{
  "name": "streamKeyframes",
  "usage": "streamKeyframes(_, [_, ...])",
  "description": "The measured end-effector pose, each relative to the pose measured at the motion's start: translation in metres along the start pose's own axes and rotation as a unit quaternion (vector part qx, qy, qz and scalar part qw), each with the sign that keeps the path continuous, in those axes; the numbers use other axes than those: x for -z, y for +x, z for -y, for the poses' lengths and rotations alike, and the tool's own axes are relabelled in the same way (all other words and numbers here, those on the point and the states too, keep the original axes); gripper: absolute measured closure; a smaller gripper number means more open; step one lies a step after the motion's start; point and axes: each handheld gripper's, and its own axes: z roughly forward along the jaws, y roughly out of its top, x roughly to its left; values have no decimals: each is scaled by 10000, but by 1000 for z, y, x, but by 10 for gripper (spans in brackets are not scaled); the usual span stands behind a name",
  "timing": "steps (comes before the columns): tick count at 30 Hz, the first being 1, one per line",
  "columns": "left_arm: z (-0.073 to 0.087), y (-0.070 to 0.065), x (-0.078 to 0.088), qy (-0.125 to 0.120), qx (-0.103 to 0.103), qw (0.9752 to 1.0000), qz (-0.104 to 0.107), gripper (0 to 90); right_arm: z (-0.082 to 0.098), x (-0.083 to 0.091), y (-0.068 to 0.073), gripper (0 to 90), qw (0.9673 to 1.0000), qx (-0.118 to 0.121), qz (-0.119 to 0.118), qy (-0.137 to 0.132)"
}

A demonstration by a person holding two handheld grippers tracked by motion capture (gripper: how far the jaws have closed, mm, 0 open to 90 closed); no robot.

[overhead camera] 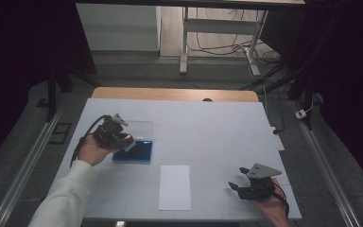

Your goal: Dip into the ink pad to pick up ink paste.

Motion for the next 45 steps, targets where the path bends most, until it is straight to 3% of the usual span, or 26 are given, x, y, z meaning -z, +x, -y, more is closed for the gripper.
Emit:
streamKeyframes(22, [2,2,-36,297,117,9994,102,704,1,0,-1,283,10000,-1,-15,43])
streamKeyframes(45, [1,2,-42,491,140,9986,108,706,1,0,-1,283,10000,8,-9,69])
